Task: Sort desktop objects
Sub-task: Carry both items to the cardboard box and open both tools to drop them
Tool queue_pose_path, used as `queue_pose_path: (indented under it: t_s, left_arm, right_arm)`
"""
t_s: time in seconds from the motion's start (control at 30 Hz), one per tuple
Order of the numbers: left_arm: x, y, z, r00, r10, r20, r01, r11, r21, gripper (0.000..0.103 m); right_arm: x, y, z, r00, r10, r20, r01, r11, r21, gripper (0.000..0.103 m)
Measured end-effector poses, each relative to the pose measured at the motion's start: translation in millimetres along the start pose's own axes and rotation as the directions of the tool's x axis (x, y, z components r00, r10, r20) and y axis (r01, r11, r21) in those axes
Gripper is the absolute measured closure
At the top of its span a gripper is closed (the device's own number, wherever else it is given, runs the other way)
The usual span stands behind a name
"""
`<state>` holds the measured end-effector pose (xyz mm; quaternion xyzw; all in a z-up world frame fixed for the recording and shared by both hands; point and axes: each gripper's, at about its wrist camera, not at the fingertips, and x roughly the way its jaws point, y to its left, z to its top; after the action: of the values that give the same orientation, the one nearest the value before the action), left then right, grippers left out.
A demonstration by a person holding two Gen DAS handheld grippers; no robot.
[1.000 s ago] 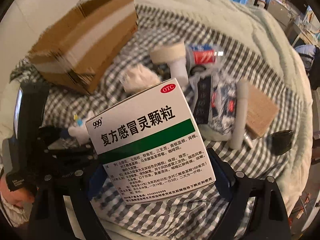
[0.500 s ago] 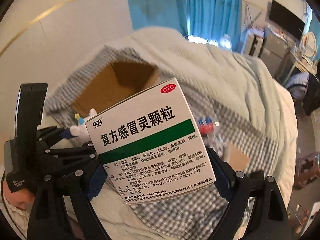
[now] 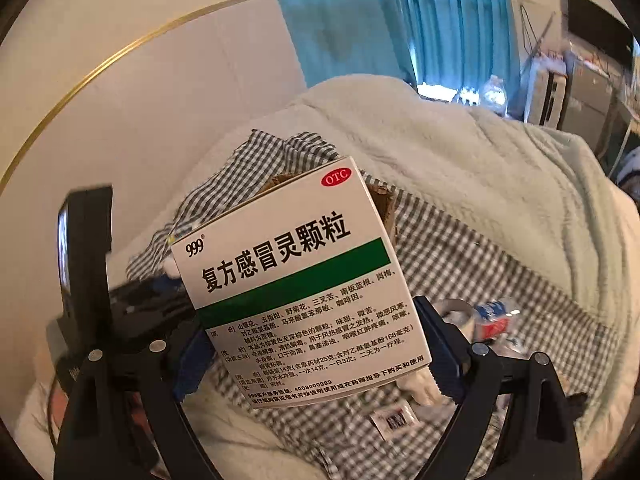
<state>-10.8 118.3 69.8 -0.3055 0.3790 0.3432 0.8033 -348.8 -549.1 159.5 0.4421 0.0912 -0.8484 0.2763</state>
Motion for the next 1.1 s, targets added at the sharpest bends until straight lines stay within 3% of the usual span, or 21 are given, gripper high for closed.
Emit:
queue_pose_path:
  t_s: [0.1,0.2,0.47,0.5,0.53,0.6,0.87,1.0,1.07,1.1]
  left_arm:
    - [10.1,7.5,2.1,1.000,0.014,-0.021,-0.014,1.000,0.004,0.045]
    - [22.7,19.2,3.9,0.999,0.014,-0.051,-0.014,1.000,-0.012,0.045]
    - [34.3,29.5,7.7,0.998,-0.003,-0.067,0.004,1.000,0.003,0.044]
    - [34.0,30.0,7.8,0.998,-0.001,-0.064,0.002,1.000,0.006,0.039]
    - [35.3,31.0,8.1,0.998,0.001,-0.059,0.000,1.000,0.005,0.026]
    - [31.2,32.2,8.1,0.999,0.016,-0.038,-0.016,1.000,-0.003,0.016]
    - [8.3,25.4,6.6,1.000,-0.009,0.001,0.009,1.000,-0.009,0.014]
    - [-18.8,12.4,3.3,0.998,-0.041,0.057,0.039,0.999,0.029,0.014]
    - [-37.1,5.7,0.7,0.993,-0.068,0.096,0.064,0.997,0.045,0.012]
    - [-46.6,2.7,-1.0,0.989,-0.083,0.119,0.077,0.996,0.051,0.009]
  right_arm:
    - [25.1,1.5,15.8,0.999,0.041,-0.015,-0.041,0.999,0.023,0.013]
    - [51.9,14.2,27.5,0.999,0.033,-0.034,-0.033,0.999,-0.010,0.013]
    - [93.3,8.7,26.7,0.995,0.045,-0.088,-0.045,0.999,0.004,0.012]
    - [93.0,8.8,27.2,0.996,0.033,-0.083,-0.033,0.999,-0.003,0.011]
    - [91.8,9.0,27.8,0.997,0.020,-0.076,-0.021,1.000,-0.010,0.011]
    - [88.1,8.4,29.1,0.998,0.030,-0.061,-0.031,0.999,-0.015,0.010]
    - [33.7,3.1,40.4,0.997,0.035,0.074,-0.033,0.999,-0.037,0.007]
    - [-23.1,-3.5,29.2,0.985,0.012,0.171,0.003,0.997,-0.084,0.006]
    - [-57.4,-16.0,18.8,0.968,-0.017,0.249,0.041,0.995,-0.093,0.002]
    - [-84.1,-25.2,7.7,0.947,-0.039,0.318,0.070,0.994,-0.086,0.000]
